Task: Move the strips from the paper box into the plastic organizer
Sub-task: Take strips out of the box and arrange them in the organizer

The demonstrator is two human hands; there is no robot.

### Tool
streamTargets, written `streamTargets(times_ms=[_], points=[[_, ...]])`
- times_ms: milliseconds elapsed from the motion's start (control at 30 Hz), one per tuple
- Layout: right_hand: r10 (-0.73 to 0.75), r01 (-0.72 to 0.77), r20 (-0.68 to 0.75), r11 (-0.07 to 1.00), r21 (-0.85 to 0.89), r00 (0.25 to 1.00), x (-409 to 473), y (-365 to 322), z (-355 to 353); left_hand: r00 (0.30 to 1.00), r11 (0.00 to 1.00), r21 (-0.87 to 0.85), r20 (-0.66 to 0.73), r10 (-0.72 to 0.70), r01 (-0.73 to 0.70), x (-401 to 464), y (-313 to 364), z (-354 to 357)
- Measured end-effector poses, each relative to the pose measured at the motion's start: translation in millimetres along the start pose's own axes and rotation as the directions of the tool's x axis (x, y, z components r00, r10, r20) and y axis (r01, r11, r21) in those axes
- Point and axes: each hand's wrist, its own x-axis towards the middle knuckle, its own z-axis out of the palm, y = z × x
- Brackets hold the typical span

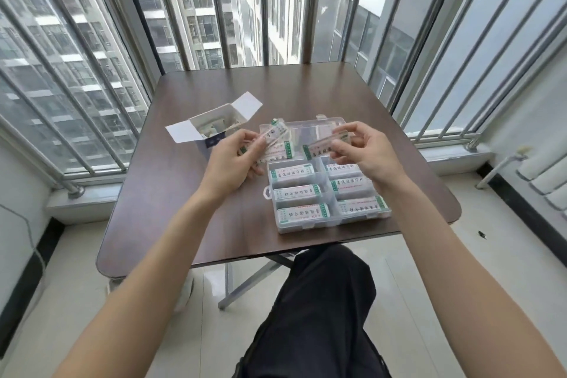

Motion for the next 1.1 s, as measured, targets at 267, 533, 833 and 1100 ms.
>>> streamTargets(times_ms=[267, 533, 833, 1100], points=[[0.061, -0.054, 0.042, 0.987, -0.154, 0.997, 16.3, 15.1, 16.4, 0.997, 0.964, 0.262, -0.061, 0.056, -0.038, -9.2, -23.3, 1.6], [0.035, 0.092, 0.158, 0.681, -0.726, 0.987, 33.4, 12.4, 44.5, 0.995, 0.954, 0.297, -0.080, 0.062, -0.035, -7.1, -27.7, 0.0], [0.041, 0.010, 0.080, 0.834, -0.551, 0.996, 32.9, 19.9, 29.6, 0.999, 0.940, 0.341, 0.005, 0.032, -0.032, 12.7, -15.1, 21.0], [0.009, 0.107, 0.239, 0.878, -0.466, 0.971, 28.1, 17.0, 25.6, 0.990, 0.929, 0.361, 0.137, 0.028, -0.076, 20.3, -15.8, 34.1]])
